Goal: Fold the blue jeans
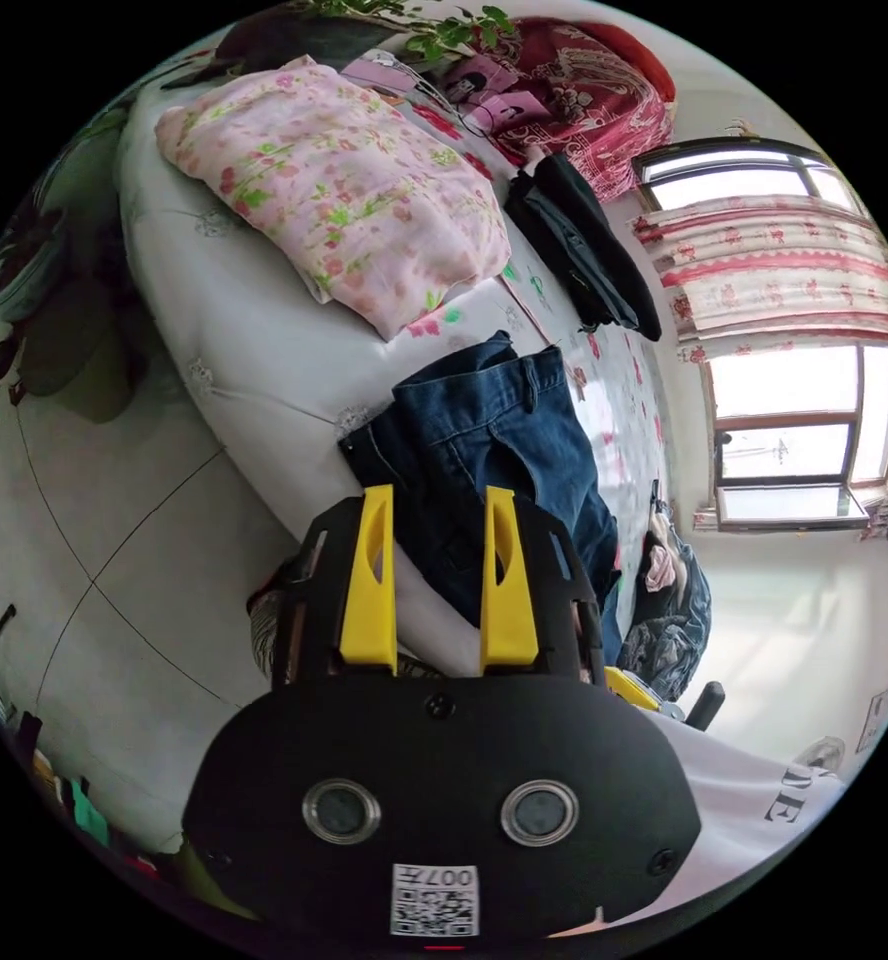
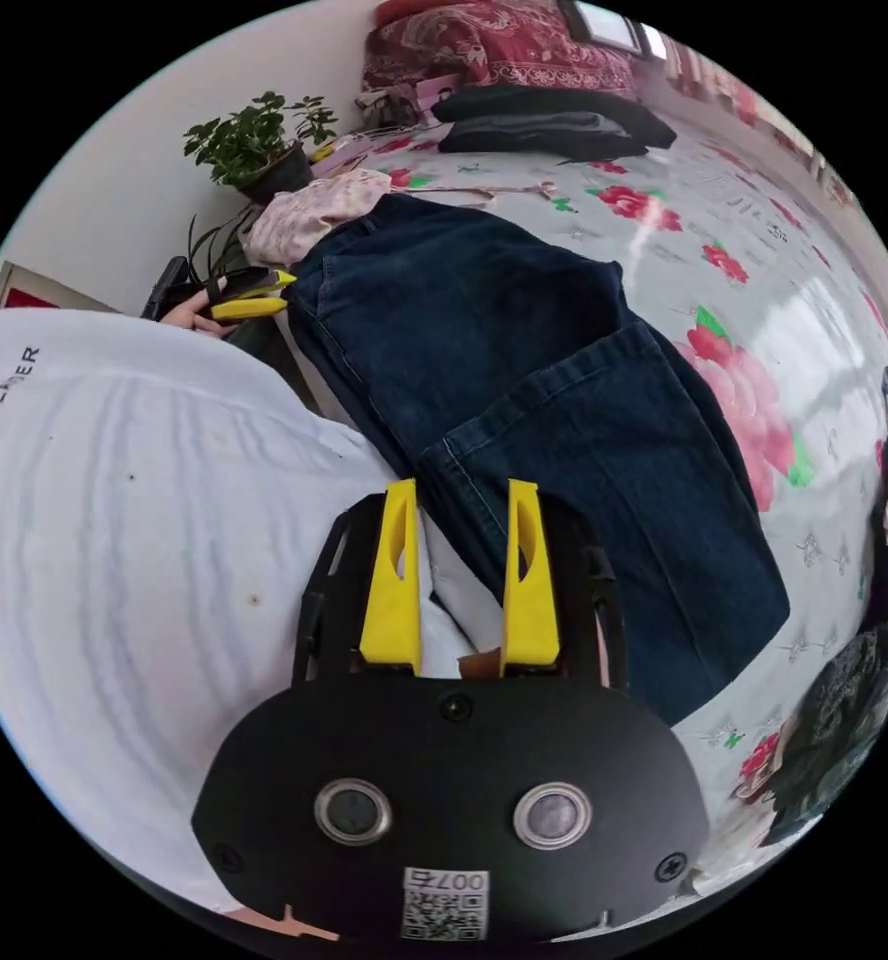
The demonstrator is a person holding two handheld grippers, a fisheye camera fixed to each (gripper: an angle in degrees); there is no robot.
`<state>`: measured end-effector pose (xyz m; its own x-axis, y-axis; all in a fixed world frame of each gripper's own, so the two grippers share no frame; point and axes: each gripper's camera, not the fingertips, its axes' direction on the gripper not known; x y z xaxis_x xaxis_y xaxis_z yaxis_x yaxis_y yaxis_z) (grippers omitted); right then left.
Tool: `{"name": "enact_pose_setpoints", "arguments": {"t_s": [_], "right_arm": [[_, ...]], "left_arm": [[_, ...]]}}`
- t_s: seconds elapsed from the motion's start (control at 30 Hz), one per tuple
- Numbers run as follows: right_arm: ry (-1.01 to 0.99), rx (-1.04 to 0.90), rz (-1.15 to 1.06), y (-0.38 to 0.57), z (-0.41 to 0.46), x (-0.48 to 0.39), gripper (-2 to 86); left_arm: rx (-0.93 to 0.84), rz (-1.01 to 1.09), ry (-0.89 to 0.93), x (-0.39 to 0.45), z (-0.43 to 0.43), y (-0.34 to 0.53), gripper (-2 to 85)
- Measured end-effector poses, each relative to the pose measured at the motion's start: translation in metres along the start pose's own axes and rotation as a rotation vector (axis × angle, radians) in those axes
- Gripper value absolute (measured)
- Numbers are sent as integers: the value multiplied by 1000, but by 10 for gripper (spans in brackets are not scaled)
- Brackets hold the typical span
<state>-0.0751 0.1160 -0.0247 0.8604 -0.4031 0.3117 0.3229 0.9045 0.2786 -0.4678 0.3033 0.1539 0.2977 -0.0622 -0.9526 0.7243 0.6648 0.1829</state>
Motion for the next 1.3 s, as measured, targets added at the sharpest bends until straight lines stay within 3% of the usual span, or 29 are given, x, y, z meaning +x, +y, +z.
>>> {"name": "enact_pose_setpoints", "arguments": {"t_s": [0.07, 0.2, 0.43, 0.53, 0.63, 0.73, 0.87, 1.03, 1.1, 1.17, 1.3], "right_arm": [[73, -47, -62, -24, 22, -13, 93], [7, -176, -29, -56, 74, -10, 100], [103, -97, -15, -58, 94, -16, 97], [79, -100, 26, -58, 96, -6, 94], [26, -98, 73, -52, 87, 9, 90], [17, 27, 172, -25, 55, 30, 89], [-14, 271, 408, 50, -2, 80, 88], [-15, 522, 721, 166, -47, 146, 90], [-16, 619, 820, 211, -57, 166, 92], [-67, 708, 945, 266, -57, 193, 96], [-180, 779, 1090, 328, -40, 224, 104]], "left_arm": [[22, -6, 5, -6, -2, 2, 128], [101, -4, -4, -21, -3, -1, 129], [68, -3, -23, -30, 47, -19, 120], [45, 1, -103, -22, 68, -26, 88], [41, -23, -35, -19, 81, -30, 56], [115, 168, 96, 27, 76, -26, 48], [96, 650, 256, 172, 93, -4, 45], [-124, 1299, 562, 349, 148, 98, 47], [-326, 1499, 691, 400, 199, 165, 52], [-477, 1571, 688, 419, 251, 212, 67], [-659, 1569, 315, 416, 351, 254, 86]]}}
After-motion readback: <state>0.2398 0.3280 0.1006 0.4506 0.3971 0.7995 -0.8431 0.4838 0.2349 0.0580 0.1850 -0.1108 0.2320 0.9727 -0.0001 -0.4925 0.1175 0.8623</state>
